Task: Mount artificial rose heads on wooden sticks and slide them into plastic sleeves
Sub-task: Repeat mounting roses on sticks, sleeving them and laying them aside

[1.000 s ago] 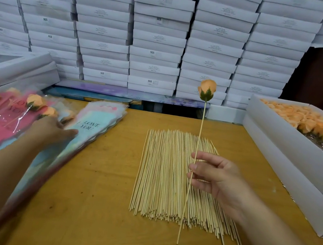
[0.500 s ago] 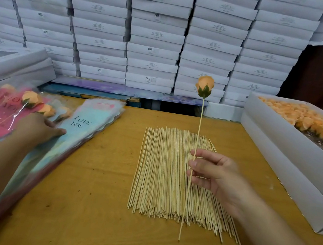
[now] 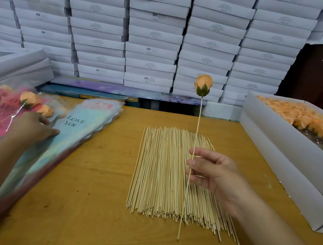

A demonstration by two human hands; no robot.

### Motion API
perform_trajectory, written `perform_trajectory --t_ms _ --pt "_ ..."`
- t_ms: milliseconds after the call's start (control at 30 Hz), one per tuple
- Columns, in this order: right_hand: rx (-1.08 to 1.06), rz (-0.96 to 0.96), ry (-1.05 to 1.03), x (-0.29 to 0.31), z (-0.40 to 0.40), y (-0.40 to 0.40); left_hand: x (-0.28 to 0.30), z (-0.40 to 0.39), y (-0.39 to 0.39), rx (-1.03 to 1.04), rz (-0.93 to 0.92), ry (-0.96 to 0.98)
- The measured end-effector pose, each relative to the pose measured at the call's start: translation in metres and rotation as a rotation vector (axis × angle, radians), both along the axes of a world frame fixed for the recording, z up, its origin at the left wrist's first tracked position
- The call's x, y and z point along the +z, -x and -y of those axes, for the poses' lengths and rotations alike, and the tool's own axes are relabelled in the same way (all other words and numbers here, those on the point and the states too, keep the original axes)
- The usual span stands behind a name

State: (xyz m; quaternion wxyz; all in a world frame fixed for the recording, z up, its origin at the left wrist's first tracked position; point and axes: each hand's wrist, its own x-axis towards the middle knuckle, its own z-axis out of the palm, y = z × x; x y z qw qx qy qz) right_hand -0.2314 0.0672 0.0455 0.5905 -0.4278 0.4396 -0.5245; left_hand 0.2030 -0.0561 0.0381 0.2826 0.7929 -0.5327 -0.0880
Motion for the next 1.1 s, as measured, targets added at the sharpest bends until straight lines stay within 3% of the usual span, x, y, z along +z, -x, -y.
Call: perform_trajectory --t_ms 400,800,1100 --pt "0.027 -0.006 -0.012 0.001 -0.001 0.0 0.01 -0.003 0.014 -0.092 -0.066 0.058" --pt "0.056 -0.004 -0.026 0.002 -0.001 0.0 0.023 -0.046 0.093 -0.305 -0.818 -0.135" --pt "0.086 -0.027 -0.044 0.002 -0.001 0.0 0.006 -0.097 0.173 -0.439 -1.136 -0.231"
